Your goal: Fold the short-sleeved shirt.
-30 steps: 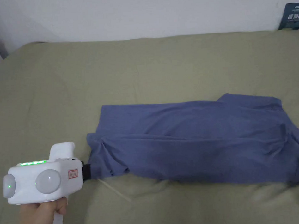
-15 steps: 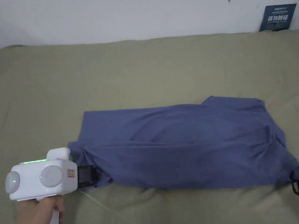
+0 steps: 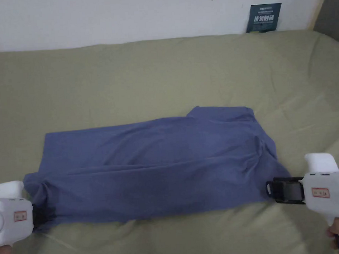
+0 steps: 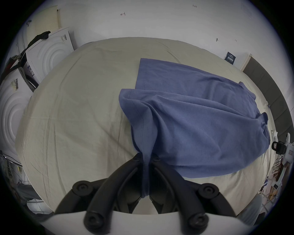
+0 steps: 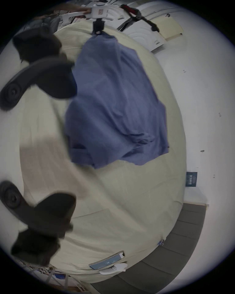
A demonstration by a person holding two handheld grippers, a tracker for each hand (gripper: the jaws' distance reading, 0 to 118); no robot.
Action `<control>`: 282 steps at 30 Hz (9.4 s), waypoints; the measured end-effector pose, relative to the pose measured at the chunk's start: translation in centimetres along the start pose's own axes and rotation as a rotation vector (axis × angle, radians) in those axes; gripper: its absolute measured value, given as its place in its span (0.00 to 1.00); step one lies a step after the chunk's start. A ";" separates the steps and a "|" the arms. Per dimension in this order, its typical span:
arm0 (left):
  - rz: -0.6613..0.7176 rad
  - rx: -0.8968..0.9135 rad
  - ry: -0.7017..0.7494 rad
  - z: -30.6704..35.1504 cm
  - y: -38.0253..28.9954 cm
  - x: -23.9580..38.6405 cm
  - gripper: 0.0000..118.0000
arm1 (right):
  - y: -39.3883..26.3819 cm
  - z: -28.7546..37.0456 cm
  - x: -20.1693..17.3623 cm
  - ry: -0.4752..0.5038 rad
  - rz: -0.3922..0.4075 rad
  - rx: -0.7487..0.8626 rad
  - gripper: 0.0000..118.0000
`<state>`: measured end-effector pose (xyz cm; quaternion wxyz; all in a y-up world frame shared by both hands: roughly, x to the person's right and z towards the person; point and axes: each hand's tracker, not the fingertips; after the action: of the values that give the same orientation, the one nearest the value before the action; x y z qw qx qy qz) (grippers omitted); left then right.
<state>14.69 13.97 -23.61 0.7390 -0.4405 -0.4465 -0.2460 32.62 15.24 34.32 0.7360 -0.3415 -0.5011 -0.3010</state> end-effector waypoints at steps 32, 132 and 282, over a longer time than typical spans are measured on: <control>0.007 -0.031 -0.035 12.2 -11.9 -2.9 0.05 | -9.3 9.6 -0.2 0.077 0.023 -0.046 0.09; 0.025 0.110 -0.077 10.8 -0.6 -2.3 0.01 | 5.7 8.1 -0.8 0.131 0.049 0.044 0.02; -0.100 -0.275 -0.505 9.9 -6.9 14.8 0.99 | -18.4 19.5 -11.7 0.055 -0.044 0.457 0.02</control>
<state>12.14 19.62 -5.53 0.5247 -0.5614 -0.5999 -0.2227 4.13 21.34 32.14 0.8009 -0.1467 -0.5433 -0.2048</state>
